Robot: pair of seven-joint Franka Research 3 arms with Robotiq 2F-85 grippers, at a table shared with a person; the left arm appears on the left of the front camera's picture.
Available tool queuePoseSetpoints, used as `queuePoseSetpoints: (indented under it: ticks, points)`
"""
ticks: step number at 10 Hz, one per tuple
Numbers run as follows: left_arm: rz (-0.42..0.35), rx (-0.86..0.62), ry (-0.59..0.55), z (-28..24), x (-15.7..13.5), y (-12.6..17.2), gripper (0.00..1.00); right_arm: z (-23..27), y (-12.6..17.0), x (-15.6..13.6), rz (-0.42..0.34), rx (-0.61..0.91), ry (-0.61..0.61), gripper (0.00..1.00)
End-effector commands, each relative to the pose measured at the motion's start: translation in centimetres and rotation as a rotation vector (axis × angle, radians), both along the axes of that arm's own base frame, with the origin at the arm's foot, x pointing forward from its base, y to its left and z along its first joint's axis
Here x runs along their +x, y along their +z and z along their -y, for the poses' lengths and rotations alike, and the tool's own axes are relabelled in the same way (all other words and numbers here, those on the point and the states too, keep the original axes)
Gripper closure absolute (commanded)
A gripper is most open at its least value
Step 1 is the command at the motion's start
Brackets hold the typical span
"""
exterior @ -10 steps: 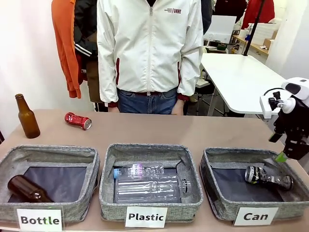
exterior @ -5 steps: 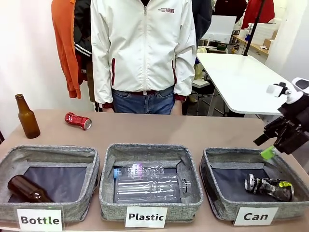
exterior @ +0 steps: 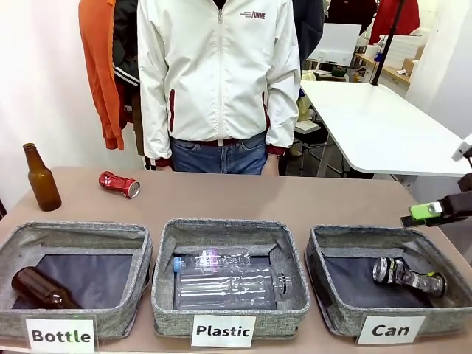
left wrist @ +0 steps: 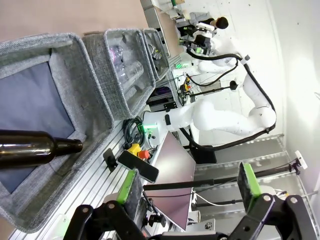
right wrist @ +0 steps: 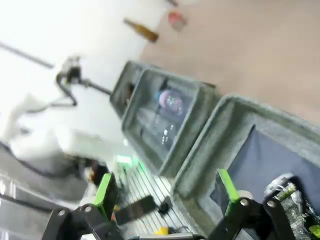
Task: Sort the can waste into the basket.
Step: Pick up the can waste from the table and place it in the right Fabric basket.
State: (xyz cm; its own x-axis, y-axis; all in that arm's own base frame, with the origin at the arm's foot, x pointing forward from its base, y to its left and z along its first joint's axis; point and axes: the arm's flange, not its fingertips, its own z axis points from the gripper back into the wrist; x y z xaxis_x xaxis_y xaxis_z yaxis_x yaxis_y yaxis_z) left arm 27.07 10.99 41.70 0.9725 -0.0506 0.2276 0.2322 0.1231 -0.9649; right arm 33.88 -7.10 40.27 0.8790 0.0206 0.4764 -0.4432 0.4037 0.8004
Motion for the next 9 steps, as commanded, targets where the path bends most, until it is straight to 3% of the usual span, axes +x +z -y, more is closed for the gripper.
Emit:
queuePoseSetpoints:
  ticks: [1, 2, 3, 9]
  points:
    - [-0.015, -0.006, -0.003, -0.1, -0.3, 0.3, 0.00, -2.4, -0.8, -1.7, -0.069, 0.128, -0.268, 0.00]
    - [-0.015, -0.006, -0.003, -0.1, -0.3, 0.3, 0.00, -2.1, -0.7, -2.7, -0.071, 0.119, -0.349, 0.00]
    - [-0.015, -0.006, -0.003, -0.1, -0.3, 0.3, 0.00, 1.0, -0.5, 0.9, -0.062, 0.064, -0.123, 0.00]
    - [-0.015, -0.006, -0.003, -0.1, -0.3, 0.3, 0.00, 1.0, -0.5, 0.9, -0.062, 0.064, -0.123, 0.00]
